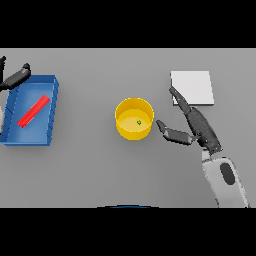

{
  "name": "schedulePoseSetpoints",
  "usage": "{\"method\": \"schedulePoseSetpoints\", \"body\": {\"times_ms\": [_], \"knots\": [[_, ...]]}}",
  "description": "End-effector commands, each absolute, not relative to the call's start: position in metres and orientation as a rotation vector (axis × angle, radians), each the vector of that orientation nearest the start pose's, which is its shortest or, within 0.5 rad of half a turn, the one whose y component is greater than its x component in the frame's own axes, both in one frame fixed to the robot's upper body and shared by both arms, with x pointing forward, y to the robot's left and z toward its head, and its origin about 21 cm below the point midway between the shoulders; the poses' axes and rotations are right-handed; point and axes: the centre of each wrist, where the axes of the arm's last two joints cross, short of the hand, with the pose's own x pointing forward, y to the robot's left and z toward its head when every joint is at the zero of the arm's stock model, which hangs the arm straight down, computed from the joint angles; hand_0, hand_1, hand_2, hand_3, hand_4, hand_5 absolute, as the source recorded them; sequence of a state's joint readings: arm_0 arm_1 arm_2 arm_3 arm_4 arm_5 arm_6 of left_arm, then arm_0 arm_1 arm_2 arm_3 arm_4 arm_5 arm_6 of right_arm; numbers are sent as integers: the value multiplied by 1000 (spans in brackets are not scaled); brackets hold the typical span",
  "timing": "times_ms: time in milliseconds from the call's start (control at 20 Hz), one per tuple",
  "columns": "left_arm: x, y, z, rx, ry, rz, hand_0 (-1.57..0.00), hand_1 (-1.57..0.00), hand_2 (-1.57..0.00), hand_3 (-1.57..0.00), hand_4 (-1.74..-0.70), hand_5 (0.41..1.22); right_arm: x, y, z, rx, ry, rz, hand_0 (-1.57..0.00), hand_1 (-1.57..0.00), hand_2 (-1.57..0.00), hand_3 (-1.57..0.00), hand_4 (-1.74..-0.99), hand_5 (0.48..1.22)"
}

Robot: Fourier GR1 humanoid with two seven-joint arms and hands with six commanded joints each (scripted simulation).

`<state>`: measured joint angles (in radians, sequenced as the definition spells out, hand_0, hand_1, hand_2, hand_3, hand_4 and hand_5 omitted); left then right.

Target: Pick up the red beaker and tilt it to pour out 1 green nut into yellow bowl. Pick up the yellow bowl and place it on the metallic measuring scale.

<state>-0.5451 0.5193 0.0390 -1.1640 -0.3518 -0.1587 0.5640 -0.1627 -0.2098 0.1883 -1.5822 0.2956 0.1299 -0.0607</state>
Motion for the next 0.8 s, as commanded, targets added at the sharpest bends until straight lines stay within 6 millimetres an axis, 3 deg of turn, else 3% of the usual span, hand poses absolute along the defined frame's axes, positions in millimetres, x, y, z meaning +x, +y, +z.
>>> {"method": "schedulePoseSetpoints", "body": {"times_ms": [0, 100, 250, 550, 750], "knots": [[370, 334, 123, 739, -1032, -503, -8, -7, -6, -3, -732, 707, 286, -209, 49, -140, -1713, 814, -6, 1, 1, 1, -1231, 677], [369, 336, 123, 753, -1030, -503, -5, -4, -3, -2, -739, 709, 295, -203, 57, -188, -1678, 981, -3, 1, 1, 1, -1260, 656], [367, 334, 126, 738, -1040, -501, -2, -2, -1, 0, -746, 709, 307, -187, 62, -277, -1631, 1235, -1, 1, 1, 1, -1234, 627], [366, 335, 121, 723, -1053, -498, 0, 0, 0, 1, -755, 716, 328, -168, 86, -284, -1592, 1596, 0, 1, 1, 1, -1231, 625], [365, 336, 120, 703, -1072, -488, 1, 1, 1, 1, -766, 721, 330, -152, 80, -264, -1508, 1751, 1, 1, 1, 1, -1210, 641]]}}
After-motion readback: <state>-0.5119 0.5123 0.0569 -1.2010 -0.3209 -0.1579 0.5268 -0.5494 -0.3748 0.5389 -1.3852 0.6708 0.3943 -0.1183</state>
